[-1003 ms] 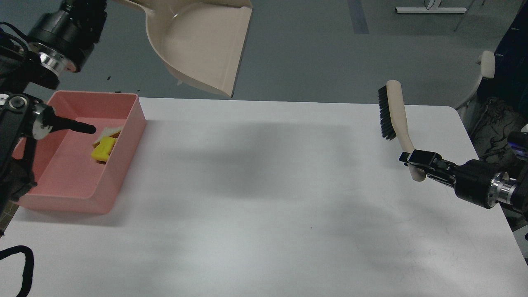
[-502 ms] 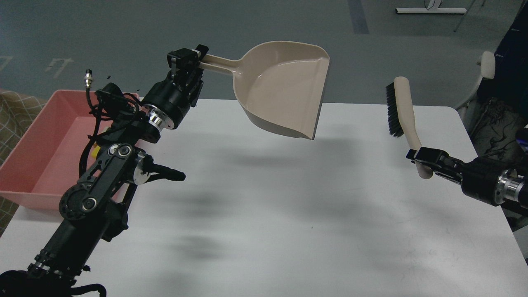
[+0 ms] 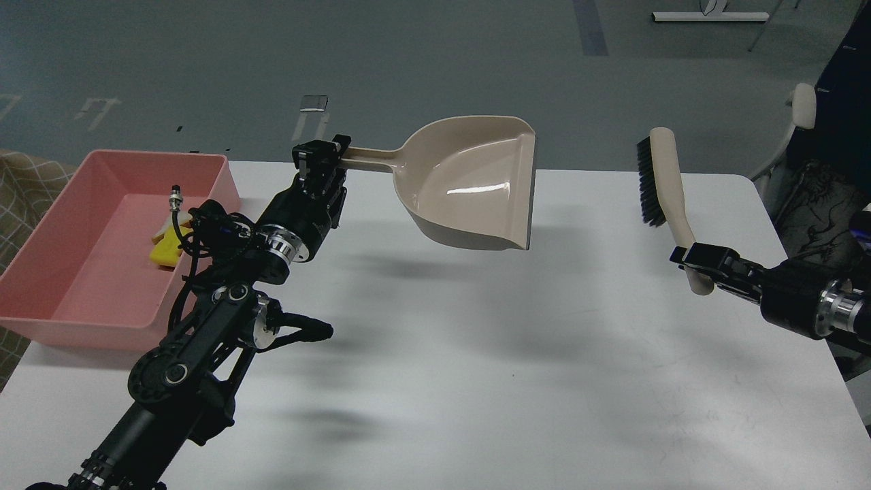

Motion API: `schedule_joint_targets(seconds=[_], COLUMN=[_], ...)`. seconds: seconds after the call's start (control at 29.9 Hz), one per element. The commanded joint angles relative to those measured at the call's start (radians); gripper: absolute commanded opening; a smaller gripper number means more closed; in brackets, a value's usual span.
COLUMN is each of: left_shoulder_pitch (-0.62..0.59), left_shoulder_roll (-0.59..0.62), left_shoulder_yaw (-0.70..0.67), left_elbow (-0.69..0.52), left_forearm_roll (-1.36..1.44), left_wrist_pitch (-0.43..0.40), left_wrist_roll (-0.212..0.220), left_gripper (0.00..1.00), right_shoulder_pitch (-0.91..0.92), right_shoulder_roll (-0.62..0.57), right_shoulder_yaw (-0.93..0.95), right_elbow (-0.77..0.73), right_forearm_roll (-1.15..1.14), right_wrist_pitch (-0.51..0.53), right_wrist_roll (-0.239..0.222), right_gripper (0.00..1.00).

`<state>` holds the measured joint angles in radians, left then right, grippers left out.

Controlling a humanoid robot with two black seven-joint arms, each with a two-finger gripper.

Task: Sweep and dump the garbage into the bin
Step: 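Bring the dustpan back and lower it onto the table with the left gripper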

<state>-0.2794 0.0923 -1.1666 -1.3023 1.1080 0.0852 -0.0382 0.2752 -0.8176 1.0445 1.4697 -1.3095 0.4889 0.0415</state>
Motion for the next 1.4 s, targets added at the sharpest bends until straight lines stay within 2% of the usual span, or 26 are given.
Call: schedule_joint_targets(seconds=[0.0,0.2,0.3,0.33,0.43,0.57,0.7,0.9,1.04,1.1,1.27,1.37], left_shoulder_pitch=[0.008,0.017,0.025,0.026,0.026,0.032,0.103,0.14,0.143,0.143,0.141,0.141], left_shoulder_roll=[0.001,0.001,0.009,0.012,0.033,0.067,0.106,0.118,0.118,0.115,0.096,0.095], left_shoulder_yaw=[0.063,0.136,0.156,0.156,0.156,0.159,0.174,0.179,0.177,0.177,0.179,0.177], left_elbow=[0.003,0.02,0.047,0.06,0.115,0.13,0.126,0.132,0.139,0.156,0.228,0.235], left_forearm_roll=[0.003,0.015,0.032,0.039,0.065,0.065,0.078,0.085,0.085,0.085,0.084,0.084], left_wrist_pitch=[0.042,0.11,0.133,0.142,0.169,0.169,0.169,0.172,0.174,0.179,0.238,0.24], left_wrist_roll=[-0.011,-0.054,-0.094,-0.109,-0.21,-0.262,-0.311,-0.351,-0.356,-0.371,-0.448,-0.451], left_gripper=[0.0,0.0,0.0,0.0,0.0,0.0,0.0,0.0,0.0,0.0,0.0,0.0], right_shoulder_pitch=[0.001,-0.002,-0.002,-0.002,-0.002,-0.004,-0.013,-0.017,-0.017,-0.019,-0.019,-0.019], right_shoulder_roll=[0.0,0.0,0.002,0.005,0.002,0.005,0.014,0.018,0.018,0.018,0.023,0.023], right_shoulder_yaw=[-0.001,-0.004,-0.003,-0.003,-0.005,-0.006,-0.008,-0.017,-0.027,-0.028,-0.028,-0.028], right_elbow=[0.0,0.001,0.006,0.009,0.032,0.034,0.034,0.038,0.044,0.046,0.049,0.049], right_forearm_roll=[-0.01,-0.008,-0.002,-0.001,0.003,0.003,0.003,0.006,0.006,0.004,0.006,0.006], right_wrist_pitch=[0.0,0.0,0.0,0.0,0.0,0.0,0.0,0.0,0.0,0.0,0.0,0.0], right_wrist_roll=[0.0,0.0,0.001,0.003,0.008,0.008,0.008,0.009,0.009,0.008,0.009,0.011], right_gripper=[0.0,0.0,0.0,0.0,0.0,0.0,0.0,0.0,0.0,0.0,0.0,0.0])
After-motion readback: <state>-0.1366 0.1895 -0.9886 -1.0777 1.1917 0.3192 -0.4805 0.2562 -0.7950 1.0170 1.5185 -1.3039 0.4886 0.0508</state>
